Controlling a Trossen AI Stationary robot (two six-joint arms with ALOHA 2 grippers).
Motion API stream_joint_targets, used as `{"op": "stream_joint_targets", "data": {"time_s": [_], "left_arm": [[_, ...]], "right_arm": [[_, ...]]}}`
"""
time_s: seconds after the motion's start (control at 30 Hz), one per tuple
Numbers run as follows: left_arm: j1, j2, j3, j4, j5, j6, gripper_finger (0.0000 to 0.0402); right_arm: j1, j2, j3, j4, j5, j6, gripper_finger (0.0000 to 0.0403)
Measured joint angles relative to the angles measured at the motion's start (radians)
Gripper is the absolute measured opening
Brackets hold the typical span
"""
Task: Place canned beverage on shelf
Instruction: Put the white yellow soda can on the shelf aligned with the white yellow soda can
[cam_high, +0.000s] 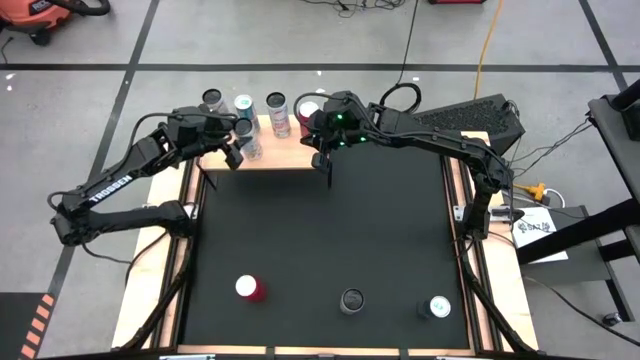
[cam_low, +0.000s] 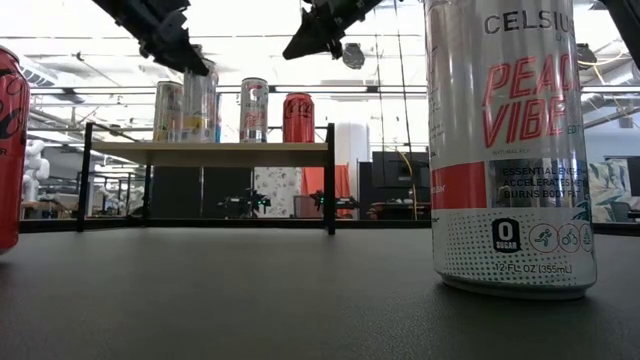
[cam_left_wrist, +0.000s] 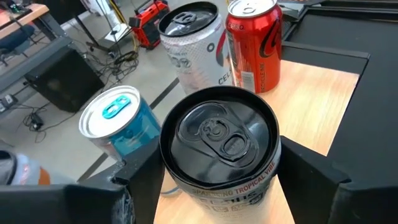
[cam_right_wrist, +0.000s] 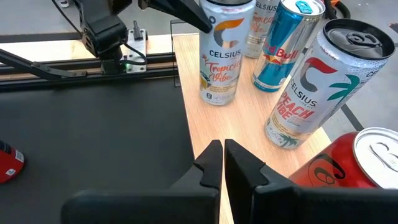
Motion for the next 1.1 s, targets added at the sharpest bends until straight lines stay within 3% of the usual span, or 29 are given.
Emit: {"op": "stream_joint_targets", "data": {"time_s": [0.37, 0.63, 1.1], "left_arm": [[0.053, -0.043, 0.002, -0.074, -0.003, 0.030, 0.0262], [0.120, -0.052, 0.078, -0.211, -0.011, 0.033, 0.0260], [0.204, -0.054, 0.083, -0.234, -0.010, -0.001, 0.0260]], "right_arm": [[0.000, 0.000, 0.000, 0.000, 0.000, 0.000, 0.0000], [0.000, 0.000, 0.000, 0.000, 0.000, 0.051, 0.0000], [0.000, 0.000, 0.000, -0.011, 0.000, 0.052, 0.0000]]}}
